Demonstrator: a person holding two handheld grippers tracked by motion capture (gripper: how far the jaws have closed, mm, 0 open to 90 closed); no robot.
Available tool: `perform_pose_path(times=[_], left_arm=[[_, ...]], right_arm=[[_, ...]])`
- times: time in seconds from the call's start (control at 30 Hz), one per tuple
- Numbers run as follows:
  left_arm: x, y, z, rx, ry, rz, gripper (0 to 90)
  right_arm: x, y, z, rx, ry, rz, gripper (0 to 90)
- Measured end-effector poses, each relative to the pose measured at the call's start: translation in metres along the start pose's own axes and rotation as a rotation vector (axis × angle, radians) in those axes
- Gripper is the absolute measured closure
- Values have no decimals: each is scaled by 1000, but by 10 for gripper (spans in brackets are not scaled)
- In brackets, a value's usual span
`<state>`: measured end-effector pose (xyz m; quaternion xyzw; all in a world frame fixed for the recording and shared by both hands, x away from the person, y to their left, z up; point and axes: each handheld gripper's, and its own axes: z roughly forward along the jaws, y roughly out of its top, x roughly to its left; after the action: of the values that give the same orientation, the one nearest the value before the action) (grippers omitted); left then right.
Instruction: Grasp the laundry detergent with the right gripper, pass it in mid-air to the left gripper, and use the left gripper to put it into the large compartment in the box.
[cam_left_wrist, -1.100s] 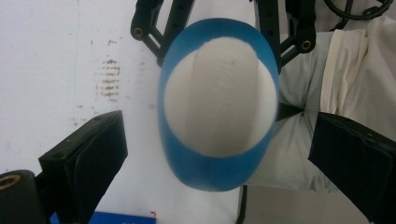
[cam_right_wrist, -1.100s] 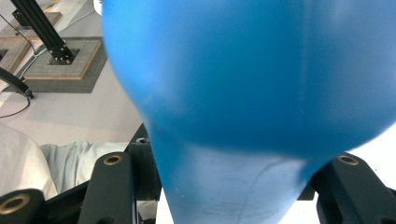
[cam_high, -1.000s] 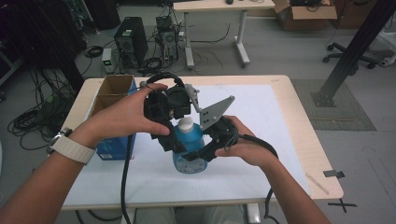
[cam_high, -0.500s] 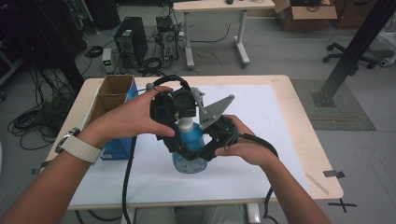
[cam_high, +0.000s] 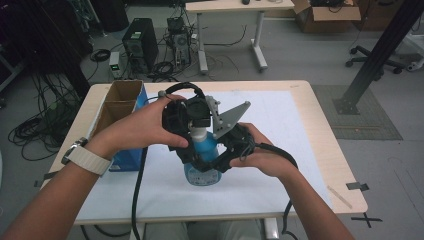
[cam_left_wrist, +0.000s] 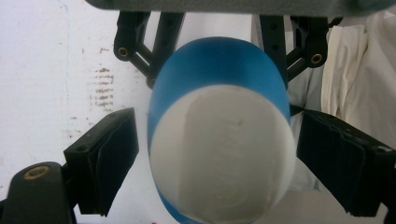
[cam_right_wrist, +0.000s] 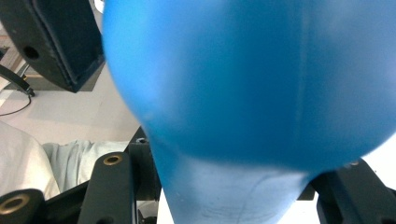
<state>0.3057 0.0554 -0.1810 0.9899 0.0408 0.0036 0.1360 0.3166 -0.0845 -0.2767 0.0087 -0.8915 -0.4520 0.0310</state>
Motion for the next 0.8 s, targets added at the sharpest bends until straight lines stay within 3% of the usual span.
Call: perform_pose_path(times=[0.8], left_arm=[[0, 0, 4, 11, 5, 7, 266]], right_arm=[[0, -1, 1, 1, 2, -5, 433]])
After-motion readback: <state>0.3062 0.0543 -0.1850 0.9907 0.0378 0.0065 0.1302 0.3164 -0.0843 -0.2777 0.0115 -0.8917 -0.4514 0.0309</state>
